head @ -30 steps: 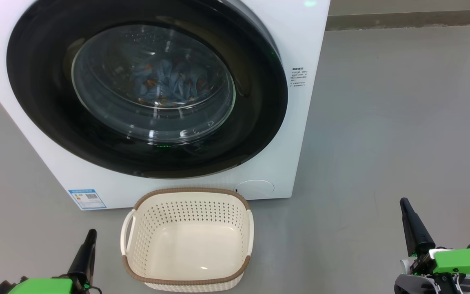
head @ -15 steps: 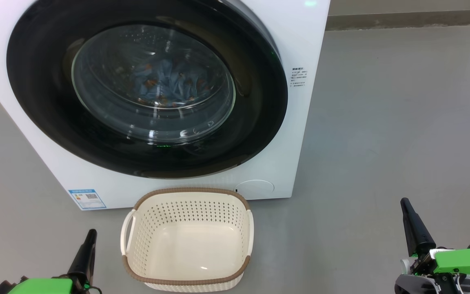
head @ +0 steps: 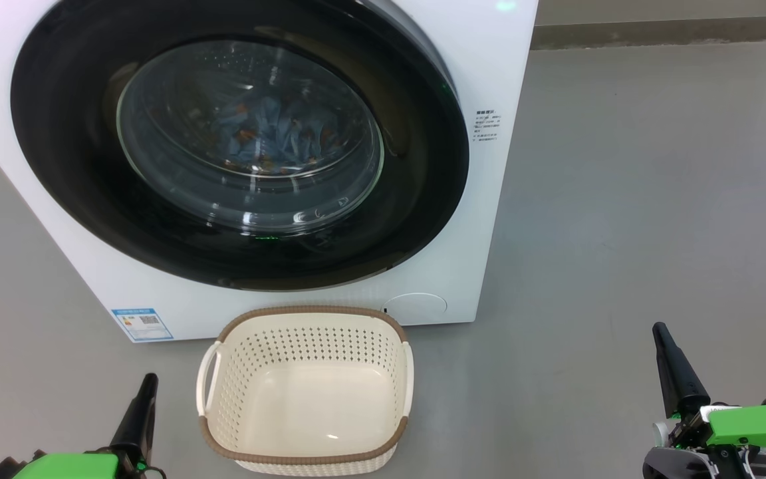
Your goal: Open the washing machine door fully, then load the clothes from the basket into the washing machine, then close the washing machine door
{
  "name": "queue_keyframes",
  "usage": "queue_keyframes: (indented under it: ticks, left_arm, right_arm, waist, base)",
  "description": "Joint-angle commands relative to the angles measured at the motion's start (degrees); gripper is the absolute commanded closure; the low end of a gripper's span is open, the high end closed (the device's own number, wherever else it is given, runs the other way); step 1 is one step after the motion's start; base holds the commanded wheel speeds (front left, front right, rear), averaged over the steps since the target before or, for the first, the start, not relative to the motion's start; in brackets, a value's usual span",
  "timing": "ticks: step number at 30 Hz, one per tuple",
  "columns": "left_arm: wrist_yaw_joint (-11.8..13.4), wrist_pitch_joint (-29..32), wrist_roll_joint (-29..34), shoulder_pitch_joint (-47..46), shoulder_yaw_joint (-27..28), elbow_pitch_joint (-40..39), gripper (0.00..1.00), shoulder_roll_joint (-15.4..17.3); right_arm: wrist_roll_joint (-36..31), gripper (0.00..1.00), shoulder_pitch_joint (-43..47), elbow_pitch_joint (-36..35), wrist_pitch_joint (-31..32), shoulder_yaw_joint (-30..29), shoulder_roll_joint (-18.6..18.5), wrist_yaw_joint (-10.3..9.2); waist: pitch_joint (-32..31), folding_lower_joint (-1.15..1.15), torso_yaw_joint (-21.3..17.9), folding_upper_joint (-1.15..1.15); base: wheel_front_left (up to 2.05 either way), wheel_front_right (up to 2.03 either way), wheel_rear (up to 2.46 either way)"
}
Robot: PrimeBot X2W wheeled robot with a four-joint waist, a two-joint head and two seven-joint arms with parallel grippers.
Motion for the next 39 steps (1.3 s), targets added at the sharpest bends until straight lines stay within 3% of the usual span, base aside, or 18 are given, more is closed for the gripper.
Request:
queue_keyframes:
  ticks: [1,39]
  left_arm:
    - [-0.17,0.17,-0.49,-2.36,1.97,-1.10,1.00,0.74]
    - [-0.17,0.17,-0.50,-2.35,1.97,-1.11,1.00,0.74]
  right_arm:
    - [-0.03,1.00,-0.32,-1.42,0.31,1.23,-0.05,0.09]
    - [-0.16,1.00,-0.33,-1.41,0.43,1.08,0.05,0.09]
  waist:
    - [0.00,0.00,0.00,0.00]
    - [0.00,0.00,0.00,0.00]
  base:
    - [0.00,0.00,0.00]
    - [0.00,0.00,0.00]
